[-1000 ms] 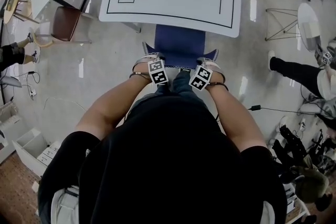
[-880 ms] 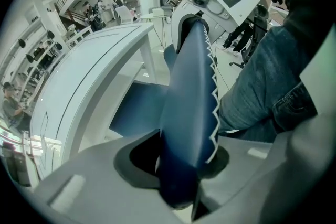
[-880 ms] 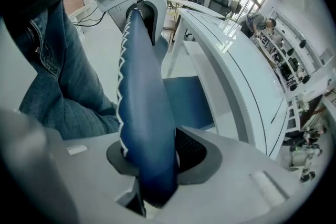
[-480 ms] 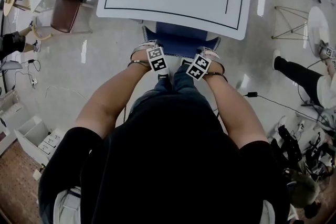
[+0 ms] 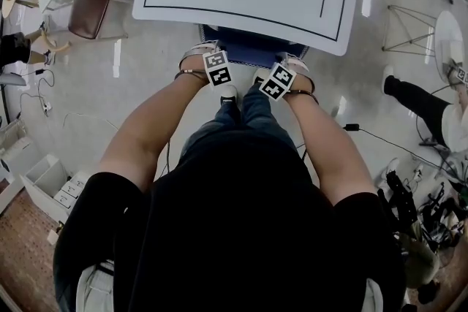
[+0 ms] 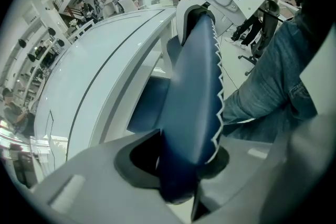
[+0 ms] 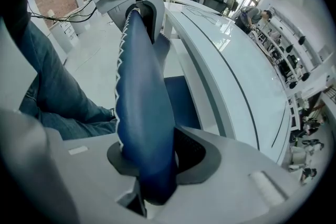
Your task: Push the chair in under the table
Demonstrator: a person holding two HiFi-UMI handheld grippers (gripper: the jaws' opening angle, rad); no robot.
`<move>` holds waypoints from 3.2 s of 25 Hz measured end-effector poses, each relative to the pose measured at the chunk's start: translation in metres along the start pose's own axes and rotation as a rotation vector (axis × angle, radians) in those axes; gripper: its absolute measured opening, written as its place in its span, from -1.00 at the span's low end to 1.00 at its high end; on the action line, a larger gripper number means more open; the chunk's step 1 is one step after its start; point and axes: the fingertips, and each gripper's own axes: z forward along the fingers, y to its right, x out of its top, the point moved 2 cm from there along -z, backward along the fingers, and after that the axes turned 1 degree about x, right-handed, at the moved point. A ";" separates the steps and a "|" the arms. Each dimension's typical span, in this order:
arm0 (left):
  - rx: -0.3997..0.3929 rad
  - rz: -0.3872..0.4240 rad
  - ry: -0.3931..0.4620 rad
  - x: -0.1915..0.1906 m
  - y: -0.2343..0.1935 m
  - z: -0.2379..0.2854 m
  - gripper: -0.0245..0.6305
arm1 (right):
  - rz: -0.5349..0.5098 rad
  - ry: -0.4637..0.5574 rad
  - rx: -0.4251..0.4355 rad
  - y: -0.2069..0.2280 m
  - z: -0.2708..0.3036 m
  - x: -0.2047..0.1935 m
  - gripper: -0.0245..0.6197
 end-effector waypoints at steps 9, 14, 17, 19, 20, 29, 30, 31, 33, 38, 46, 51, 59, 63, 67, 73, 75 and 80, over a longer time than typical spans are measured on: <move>0.019 -0.003 0.008 -0.005 -0.014 0.000 -0.20 | 0.027 0.009 -0.018 0.007 0.003 0.009 -0.47; 0.024 -0.013 0.016 0.003 -0.020 0.002 -0.20 | 0.034 0.005 -0.037 0.020 0.003 0.005 -0.46; 0.027 -0.015 0.023 0.007 -0.024 0.003 -0.20 | 0.046 0.006 -0.049 0.027 0.004 0.003 -0.46; 0.028 -0.013 0.025 0.008 -0.027 0.004 -0.20 | 0.052 0.008 -0.055 0.031 0.005 0.004 -0.45; 0.029 -0.013 0.026 0.008 -0.029 0.004 -0.20 | 0.055 0.009 -0.058 0.033 0.006 0.005 -0.45; 0.041 -0.009 0.033 0.009 -0.042 0.005 -0.19 | 0.053 0.010 -0.078 0.042 0.007 0.009 -0.44; 0.042 -0.008 0.034 0.009 -0.043 0.004 -0.19 | 0.052 0.010 -0.080 0.042 0.007 0.009 -0.44; 0.043 -0.005 0.035 0.009 -0.043 0.004 -0.19 | 0.052 0.010 -0.082 0.041 0.008 0.009 -0.44; 0.045 0.000 0.037 0.010 -0.043 0.003 -0.19 | 0.048 0.011 -0.092 0.041 0.011 0.007 -0.44; 0.046 0.001 0.041 0.009 -0.044 0.004 -0.19 | 0.040 0.010 -0.101 0.039 0.011 0.008 -0.44; 0.043 -0.003 0.035 0.008 -0.042 0.004 -0.19 | 0.039 0.007 -0.108 0.038 0.010 0.008 -0.42; 0.036 -0.012 0.029 0.007 -0.042 0.005 -0.15 | 0.065 0.010 -0.101 0.038 0.008 0.008 -0.32; 0.032 -0.036 0.022 0.005 -0.040 0.001 -0.04 | 0.095 0.013 -0.098 0.034 0.001 0.002 -0.25; 0.036 -0.038 0.034 0.002 -0.039 -0.006 -0.02 | 0.118 0.016 -0.104 0.033 -0.005 0.000 -0.24; 0.048 -0.038 0.041 -0.001 -0.035 -0.015 0.00 | 0.142 0.015 -0.121 0.032 -0.011 -0.004 -0.23; 0.075 -0.049 0.058 -0.007 -0.034 -0.029 0.01 | 0.201 0.024 -0.133 0.027 -0.025 -0.007 -0.20; 0.084 -0.062 0.071 -0.008 -0.033 -0.037 0.01 | 0.215 0.027 -0.161 0.028 -0.035 -0.008 -0.20; 0.099 -0.130 0.111 -0.020 -0.025 -0.060 0.01 | 0.250 0.034 -0.214 0.022 -0.056 -0.018 -0.22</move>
